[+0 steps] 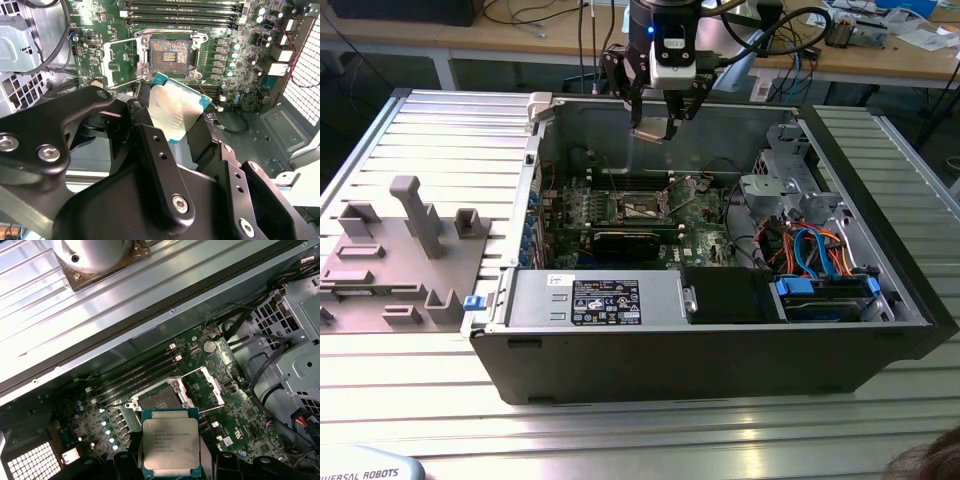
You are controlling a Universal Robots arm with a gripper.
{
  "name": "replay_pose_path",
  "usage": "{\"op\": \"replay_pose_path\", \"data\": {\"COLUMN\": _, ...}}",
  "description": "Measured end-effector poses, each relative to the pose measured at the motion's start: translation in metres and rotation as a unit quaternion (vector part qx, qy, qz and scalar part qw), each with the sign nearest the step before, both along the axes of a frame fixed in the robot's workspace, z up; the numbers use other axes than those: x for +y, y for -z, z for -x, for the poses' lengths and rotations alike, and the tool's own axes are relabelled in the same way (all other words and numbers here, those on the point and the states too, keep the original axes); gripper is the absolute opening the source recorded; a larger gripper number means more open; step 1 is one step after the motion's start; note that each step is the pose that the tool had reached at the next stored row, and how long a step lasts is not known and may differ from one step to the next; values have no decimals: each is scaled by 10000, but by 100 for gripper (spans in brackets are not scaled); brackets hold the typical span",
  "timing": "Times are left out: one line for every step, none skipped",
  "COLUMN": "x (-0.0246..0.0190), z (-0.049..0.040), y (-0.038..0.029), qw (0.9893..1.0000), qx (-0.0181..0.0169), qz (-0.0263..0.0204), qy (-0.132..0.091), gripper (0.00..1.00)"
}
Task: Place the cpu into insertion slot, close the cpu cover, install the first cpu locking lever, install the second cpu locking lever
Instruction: 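Place the cpu into insertion slot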
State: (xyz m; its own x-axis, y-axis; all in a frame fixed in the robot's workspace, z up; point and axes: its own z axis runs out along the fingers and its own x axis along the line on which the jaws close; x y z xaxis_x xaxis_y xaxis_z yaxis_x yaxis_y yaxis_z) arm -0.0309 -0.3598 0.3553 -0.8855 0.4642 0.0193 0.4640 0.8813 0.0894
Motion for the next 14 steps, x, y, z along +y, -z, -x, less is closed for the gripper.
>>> {"op": "replay_pose_path", "data": {"x": 0, "z": 0, "y": 0, "qw": 10000, "qx": 0, "qz": 0, "qy": 6, "gripper": 54}}
{"op": "replay_pose_path", "data": {"x": 0, "z": 0, "y": 0, "qw": 10000, "qx": 0, "qz": 0, "qy": 11, "gripper": 54}}
{"op": "replay_pose_path", "data": {"x": 0, "z": 0, "y": 0, "qw": 10000, "qx": 0, "qz": 0, "qy": 16, "gripper": 54}}
{"op": "replay_pose_path", "data": {"x": 0, "z": 0, "y": 0, "qw": 10000, "qx": 0, "qz": 0, "qy": 22, "gripper": 54}}
{"op": "replay_pose_path", "data": {"x": 0, "z": 0, "y": 0, "qw": 10000, "qx": 0, "qz": 0, "qy": 28, "gripper": 54}}
{"op": "replay_pose_path", "data": {"x": 0, "z": 0, "y": 0, "qw": 10000, "qx": 0, "qz": 0, "qy": 32, "gripper": 54}}
{"op": "replay_pose_path", "data": {"x": 0, "z": 0, "y": 0, "qw": 10000, "qx": 0, "qz": 0, "qy": 35, "gripper": 54}}
{"op": "replay_pose_path", "data": {"x": 0, "z": 0, "y": 1, "qw": 10000, "qx": 0, "qz": 0, "qy": 39, "gripper": 54}}
{"op": "replay_pose_path", "data": {"x": 0, "z": 0, "y": 0, "qw": 10000, "qx": 0, "qz": 0, "qy": 43, "gripper": 54}}
{"op": "replay_pose_path", "data": {"x": 0, "z": 0, "y": 1, "qw": 10000, "qx": 0, "qz": 0, "qy": 47, "gripper": 54}}
{"op": "replay_pose_path", "data": {"x": 0, "z": 0, "y": 1, "qw": 10000, "qx": 0, "qz": 0, "qy": 49, "gripper": 54}}
{"op": "replay_pose_path", "data": {"x": 0, "z": 0, "y": 1, "qw": 10000, "qx": 0, "qz": 0, "qy": 53, "gripper": 54}}
{"op": "replay_pose_path", "data": {"x": 0, "z": 0, "y": 1, "qw": 10000, "qx": 0, "qz": 0, "qy": 56, "gripper": 54}}
{"op": "replay_pose_path", "data": {"x": 0, "z": 0, "y": 1, "qw": 10000, "qx": 0, "qz": 0, "qy": 61, "gripper": 54}}
